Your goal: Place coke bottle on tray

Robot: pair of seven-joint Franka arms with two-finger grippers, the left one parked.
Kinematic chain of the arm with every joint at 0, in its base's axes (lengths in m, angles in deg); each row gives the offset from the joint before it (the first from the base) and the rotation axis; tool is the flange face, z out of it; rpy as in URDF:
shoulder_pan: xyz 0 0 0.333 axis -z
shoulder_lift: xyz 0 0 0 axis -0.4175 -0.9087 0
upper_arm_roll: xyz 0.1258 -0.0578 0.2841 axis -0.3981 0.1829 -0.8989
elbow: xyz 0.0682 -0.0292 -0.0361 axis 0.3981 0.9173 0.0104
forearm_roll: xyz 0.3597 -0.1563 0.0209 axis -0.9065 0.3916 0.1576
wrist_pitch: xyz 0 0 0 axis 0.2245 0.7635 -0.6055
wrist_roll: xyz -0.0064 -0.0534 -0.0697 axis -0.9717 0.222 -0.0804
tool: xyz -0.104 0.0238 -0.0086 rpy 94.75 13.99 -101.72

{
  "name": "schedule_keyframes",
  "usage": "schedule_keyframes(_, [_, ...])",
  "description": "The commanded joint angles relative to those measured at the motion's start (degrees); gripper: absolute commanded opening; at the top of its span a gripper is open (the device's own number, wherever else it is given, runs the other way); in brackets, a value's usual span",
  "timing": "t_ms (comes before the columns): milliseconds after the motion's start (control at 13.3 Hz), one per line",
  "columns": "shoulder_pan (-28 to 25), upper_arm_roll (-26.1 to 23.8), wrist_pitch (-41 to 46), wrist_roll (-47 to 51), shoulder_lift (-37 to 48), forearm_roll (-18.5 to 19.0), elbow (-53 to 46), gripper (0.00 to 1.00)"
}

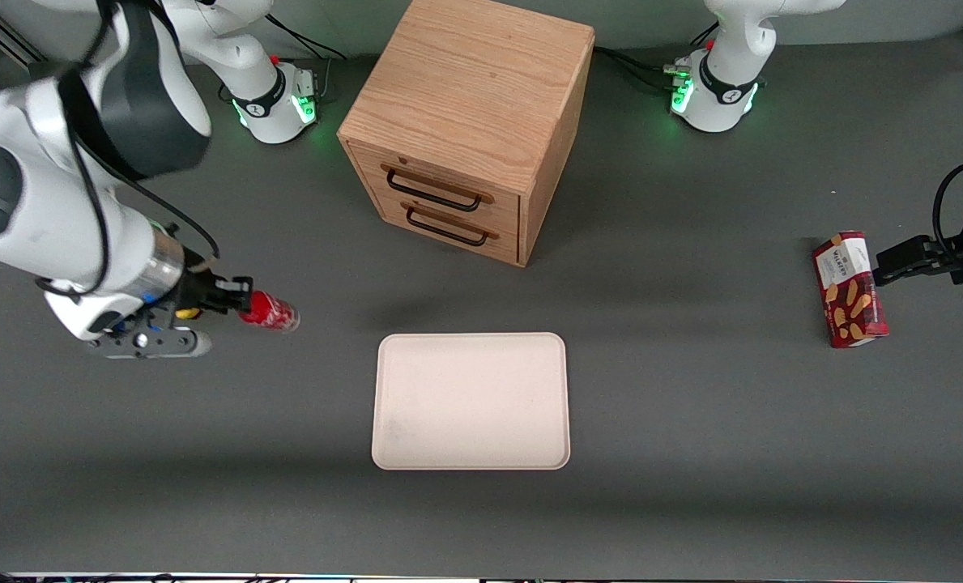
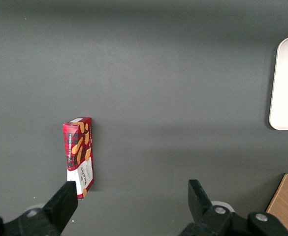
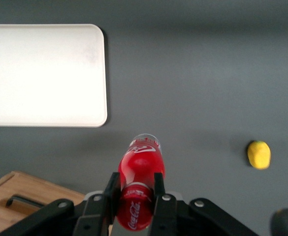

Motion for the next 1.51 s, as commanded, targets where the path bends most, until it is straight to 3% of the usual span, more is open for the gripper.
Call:
schedule_keyframes(0, [0.9,0.3,8.0,-1.5,-0.5,-0.3,-7.8,0.00])
schedule_keyframes(377, [-0.1,-1.1,9.1,2.4,-6.8,-0.5,-16.9,0.00])
schedule_keyframes(678, [-4.2,-4.0,7.7,16.0,-15.3,-0.8,-26.8,0.00])
schedule_keyframes(979, [-8.5,-5.6,2.8,26.9,-18.1,-0.8,-28.6,0.00])
schedule_keyframes(1432, [-7.2,-5.0,-5.1,21.7,-22.2,-0.3,-28.5,0.00])
